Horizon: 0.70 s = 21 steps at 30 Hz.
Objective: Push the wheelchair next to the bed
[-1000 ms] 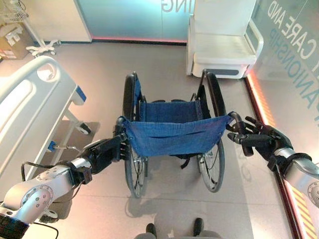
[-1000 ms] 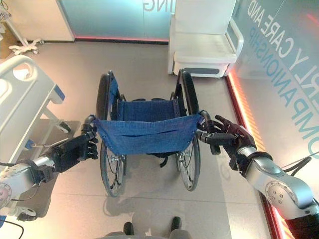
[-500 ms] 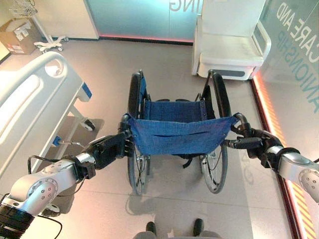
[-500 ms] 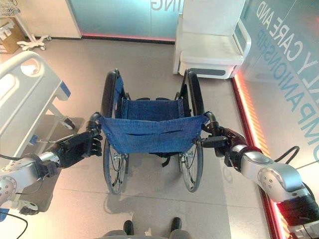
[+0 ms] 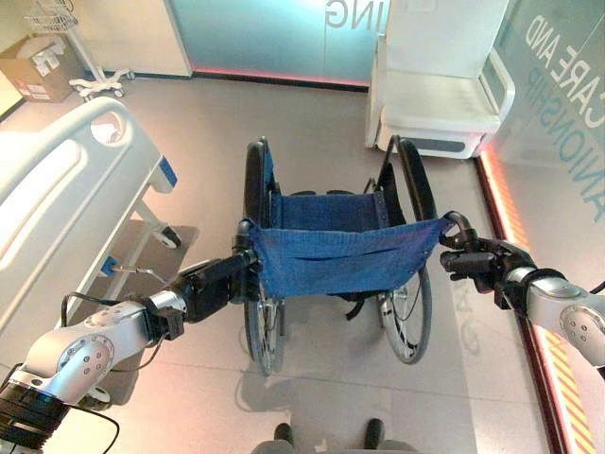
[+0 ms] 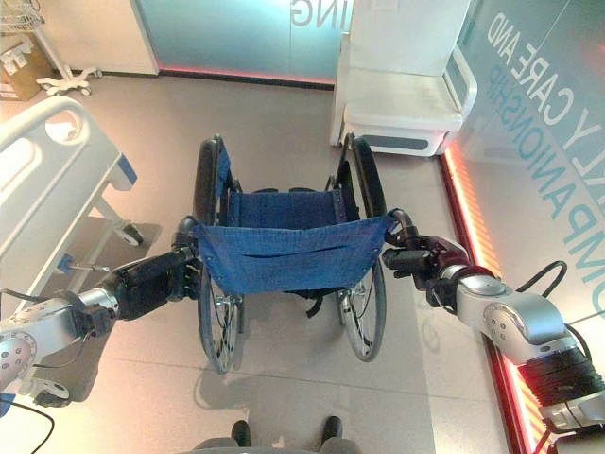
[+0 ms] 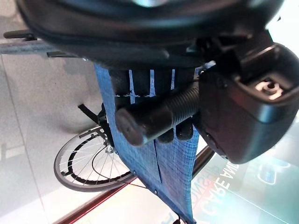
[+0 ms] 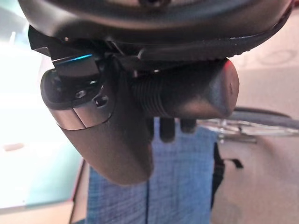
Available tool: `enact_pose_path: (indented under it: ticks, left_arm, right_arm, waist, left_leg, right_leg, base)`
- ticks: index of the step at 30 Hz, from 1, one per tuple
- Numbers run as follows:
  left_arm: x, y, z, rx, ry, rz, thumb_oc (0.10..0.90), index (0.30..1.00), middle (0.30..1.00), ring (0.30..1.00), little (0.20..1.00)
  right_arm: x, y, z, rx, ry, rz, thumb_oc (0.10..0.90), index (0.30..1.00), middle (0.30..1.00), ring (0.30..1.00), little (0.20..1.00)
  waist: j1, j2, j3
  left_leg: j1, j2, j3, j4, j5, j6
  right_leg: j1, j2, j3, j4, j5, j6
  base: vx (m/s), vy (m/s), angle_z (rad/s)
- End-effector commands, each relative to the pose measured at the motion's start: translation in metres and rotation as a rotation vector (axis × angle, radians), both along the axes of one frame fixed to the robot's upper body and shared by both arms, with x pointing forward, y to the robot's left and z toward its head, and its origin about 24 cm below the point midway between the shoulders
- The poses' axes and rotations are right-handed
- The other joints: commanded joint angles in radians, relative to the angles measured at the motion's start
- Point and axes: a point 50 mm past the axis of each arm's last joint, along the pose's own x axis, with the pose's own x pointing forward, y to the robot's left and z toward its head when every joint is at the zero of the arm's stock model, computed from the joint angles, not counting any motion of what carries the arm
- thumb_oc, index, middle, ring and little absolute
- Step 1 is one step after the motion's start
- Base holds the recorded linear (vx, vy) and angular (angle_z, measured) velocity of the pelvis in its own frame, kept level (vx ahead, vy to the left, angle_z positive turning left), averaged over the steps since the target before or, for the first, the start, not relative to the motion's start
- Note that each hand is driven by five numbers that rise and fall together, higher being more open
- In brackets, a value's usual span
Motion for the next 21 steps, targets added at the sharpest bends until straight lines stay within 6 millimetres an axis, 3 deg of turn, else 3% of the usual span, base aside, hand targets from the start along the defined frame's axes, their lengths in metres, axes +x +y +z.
enact_pose_path:
  ticks: [1, 16, 21]
  left_arm:
    - [0.033, -0.016, 0.082, -0.078, -0.362, -0.109, 0.4, 0.3, 0.3, 0.3, 0.3]
    - [0.027, -0.016, 0.081, -0.117, -0.356, -0.084, 0.4, 0.3, 0.3, 0.3, 0.3]
    - [0.025, -0.011, 0.084, -0.147, -0.37, -0.036, 0.4, 0.3, 0.3, 0.3, 0.3]
  right_arm:
    - [0.013, -0.005, 0.042, -0.063, -0.131, 0.035, 0.4, 0.3, 0.3, 0.3, 0.3]
    - [0.01, -0.002, 0.048, -0.087, -0.133, 0.091, 0.4, 0.3, 0.3, 0.3, 0.3]
    - [0.013, 0.002, 0.061, -0.106, -0.144, 0.147, 0.4, 0.3, 0.3, 0.3, 0.3]
  waist:
    - [0.01, 0.018, -0.09]
    - [0.007, 0.009, -0.081]
    - [0.012, -0.013, -0.069]
  left_leg:
    - [-0.016, -0.019, 0.008, 0.003, -0.012, -0.019]
    - [-0.012, 0.022, -0.012, 0.029, 0.002, -0.041]
    - [-0.059, 0.065, -0.016, 0.193, -0.015, -0.07]
  right_leg:
    - [0.058, -0.028, -0.033, 0.006, -0.04, 0.026]
    - [0.054, 0.027, -0.037, 0.035, -0.073, -0.015]
    - [0.041, 0.047, -0.047, 0.069, -0.085, -0.046]
  base:
    - [0.02, -0.039, 0.12]
    - [0.03, -0.115, 0.0]
    - [0.04, -0.215, -0.03]
